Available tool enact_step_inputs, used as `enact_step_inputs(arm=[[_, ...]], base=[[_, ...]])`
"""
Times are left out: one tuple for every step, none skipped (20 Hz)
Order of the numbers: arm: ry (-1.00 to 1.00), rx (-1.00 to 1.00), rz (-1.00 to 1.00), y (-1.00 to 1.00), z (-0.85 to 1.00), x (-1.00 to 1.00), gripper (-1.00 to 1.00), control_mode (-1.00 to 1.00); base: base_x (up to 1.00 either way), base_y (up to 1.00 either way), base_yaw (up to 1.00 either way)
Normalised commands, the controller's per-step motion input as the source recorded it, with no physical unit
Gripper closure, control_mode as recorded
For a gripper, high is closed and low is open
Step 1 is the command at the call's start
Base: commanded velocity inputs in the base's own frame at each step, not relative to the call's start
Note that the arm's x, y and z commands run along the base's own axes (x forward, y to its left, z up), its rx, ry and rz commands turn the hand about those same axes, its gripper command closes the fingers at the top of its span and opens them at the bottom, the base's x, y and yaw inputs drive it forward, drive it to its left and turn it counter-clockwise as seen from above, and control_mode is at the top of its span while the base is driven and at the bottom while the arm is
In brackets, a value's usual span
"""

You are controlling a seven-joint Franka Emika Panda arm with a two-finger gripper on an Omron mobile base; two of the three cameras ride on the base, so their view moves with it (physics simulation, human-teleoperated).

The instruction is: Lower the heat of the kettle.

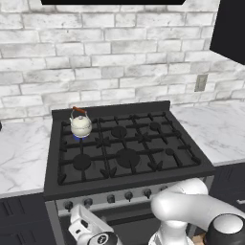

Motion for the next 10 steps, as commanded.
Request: enact_step_inputs(arm=[[-0.09,-0.02,0.03,0.0,-0.24,0.19,-1.0,-1.0],[-0.04,-0.01,0.05,0.0,-0.27,0.19,-1.0,-1.0],[-0.05,0.0,0.05,0.0,-0.25,0.21,-1.0,-1.0],[-0.09,0.0,0.06,0.0,-0.23,0.25,-1.0,-1.0],[-0.09,0.0,0.05,0.0,-0.25,0.27,-1.0,-1.0],[-0.06,0.0,0.04,0.0,-0.19,0.35,-1.0,-1.0],[-0.05,0.0,0.03,0.04,-0.18,0.38,-1.0,-1.0],[-0.04,0.0,0.03,0.1,-0.21,0.34,-1.0,-1.0],[-0.04,0.0,0.04,0.08,-0.23,0.3,-1.0,-1.0],[-0.05,0.0,0.04,0.06,-0.24,0.22,-1.0,-1.0]], base=[[0.0,0.0,0.0],[0.0,0.0,0.0],[0.0,0.0,0.0],[0.0,0.0,0.0],[0.0,0.0,0.0],[0.0,0.0,0.0],[0.0,0.0,0.0],[0.0,0.0,0.0],[0.0,0.0,0.0],[0.0,0.0,0.0]])
